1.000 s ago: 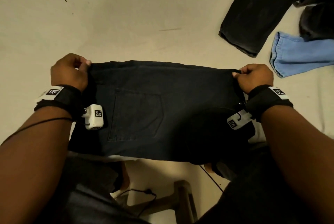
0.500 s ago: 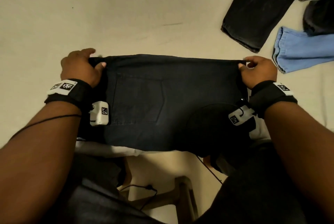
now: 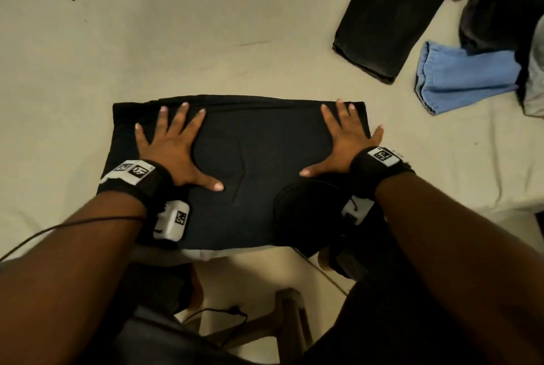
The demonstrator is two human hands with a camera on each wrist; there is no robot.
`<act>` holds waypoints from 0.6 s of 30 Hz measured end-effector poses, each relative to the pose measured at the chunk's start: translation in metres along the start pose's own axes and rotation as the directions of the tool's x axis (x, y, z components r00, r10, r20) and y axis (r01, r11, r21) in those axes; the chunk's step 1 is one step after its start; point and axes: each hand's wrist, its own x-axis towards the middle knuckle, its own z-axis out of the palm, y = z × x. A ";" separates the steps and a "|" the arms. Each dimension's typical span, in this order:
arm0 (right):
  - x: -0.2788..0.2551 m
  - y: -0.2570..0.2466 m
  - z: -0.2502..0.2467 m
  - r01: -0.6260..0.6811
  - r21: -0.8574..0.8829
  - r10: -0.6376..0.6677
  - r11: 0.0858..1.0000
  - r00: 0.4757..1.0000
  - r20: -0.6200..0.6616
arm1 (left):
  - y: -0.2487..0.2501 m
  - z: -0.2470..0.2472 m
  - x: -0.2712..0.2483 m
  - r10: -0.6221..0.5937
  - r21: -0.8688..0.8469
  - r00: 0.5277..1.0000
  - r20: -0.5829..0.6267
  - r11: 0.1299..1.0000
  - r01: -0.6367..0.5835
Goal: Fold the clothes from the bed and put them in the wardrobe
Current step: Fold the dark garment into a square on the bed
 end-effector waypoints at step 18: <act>-0.129 0.000 0.100 0.146 -0.124 -0.153 0.982 0.987 -0.049 | 0.007 0.074 -0.132 0.092 0.208 0.996 -0.004 0.974 -0.089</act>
